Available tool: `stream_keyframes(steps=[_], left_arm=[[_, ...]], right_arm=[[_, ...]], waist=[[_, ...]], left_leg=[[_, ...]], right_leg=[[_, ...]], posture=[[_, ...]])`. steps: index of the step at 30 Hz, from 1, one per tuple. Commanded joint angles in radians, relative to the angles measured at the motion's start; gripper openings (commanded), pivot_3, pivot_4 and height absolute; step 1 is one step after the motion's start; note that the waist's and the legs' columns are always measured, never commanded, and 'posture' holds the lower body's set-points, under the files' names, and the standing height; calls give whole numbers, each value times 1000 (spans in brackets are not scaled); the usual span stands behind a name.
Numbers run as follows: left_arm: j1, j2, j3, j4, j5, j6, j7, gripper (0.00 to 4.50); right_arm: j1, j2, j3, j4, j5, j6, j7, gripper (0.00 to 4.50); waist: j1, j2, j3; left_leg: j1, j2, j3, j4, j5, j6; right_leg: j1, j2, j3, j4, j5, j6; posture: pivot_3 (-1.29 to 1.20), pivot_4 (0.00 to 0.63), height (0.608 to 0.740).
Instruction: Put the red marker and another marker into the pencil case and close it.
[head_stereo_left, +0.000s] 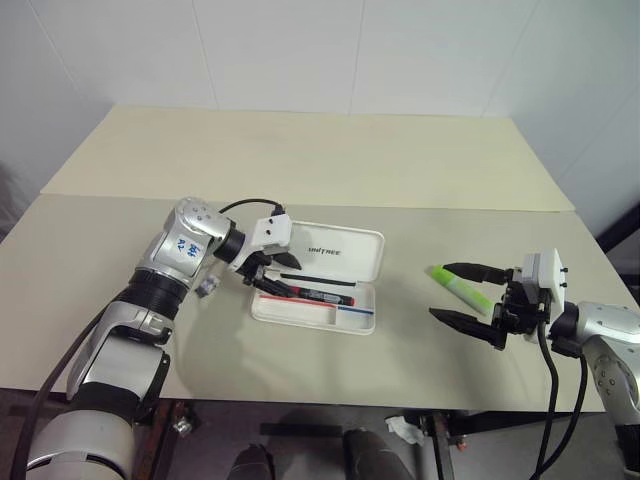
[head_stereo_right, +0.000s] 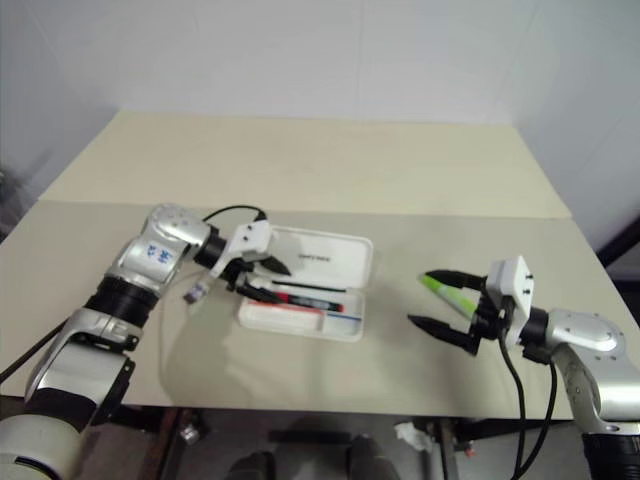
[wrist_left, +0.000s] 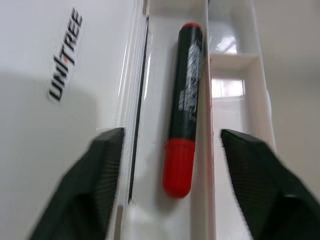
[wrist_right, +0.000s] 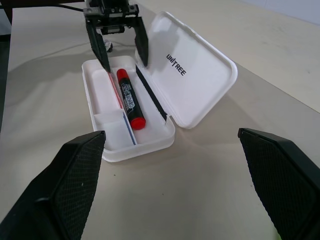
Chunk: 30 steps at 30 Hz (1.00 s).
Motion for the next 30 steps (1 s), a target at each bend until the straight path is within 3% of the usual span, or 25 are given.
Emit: stream_keyframes(steps=[1, 6, 8, 13, 22, 30], left_arm=[[13, 12, 27, -69, -27, 16, -4, 4485], [73, -16, 133, -242, -208, -24, -47, 4485], [109, 3, 163, -315, -256, 49, -40, 4485], [243, 38, 272, -437, -384, 33, -43, 4485], [405, 138, 387, -467, -459, 24, -29, 4485], [446, 204, 480, -413, -501, -17, -35, 4485]], right_arm=[[-13, -12, -5, -7, -3, -5, 2, 4500], [-28, -27, 19, 35, -74, -5, -31, 4500], [-46, -30, 33, 64, -109, -18, -43, 4500], [-128, -8, 83, 210, -213, -78, -87, 4500], [-306, 27, 175, 530, -371, -131, -162, 4500], [-407, 53, 218, 713, -424, -123, -163, 4500]], waist=[[0, 0, 0], [1, 0, 0], [1, 0, 0], [-6, 1, 0], [-6, 1, 0], [-14, 1, 0]], left_leg=[[0, 0, 0, 0, 0, 0], [0, 0, 0, 0, 0, 0], [0, 0, 0, 0, 0, 0], [6, 0, 1, 0, 0, 0], [10, 0, 3, 0, 1, 1], [12, 0, 4, -1, 1, 1]], right_leg=[[0, 0, 0, 0, 0, 0], [0, 0, 0, 0, 0, 0], [1, 0, 0, 0, 0, 0], [4, 0, 0, 0, 0, 0], [9, -1, 1, -4, 0, -1], [10, -1, 1, -4, 0, -1]], posture=[[0, 150, 740], [0, 150, 740], [0, 150, 740], [0, 150, 740], [0, 150, 740], [0, 150, 740]])
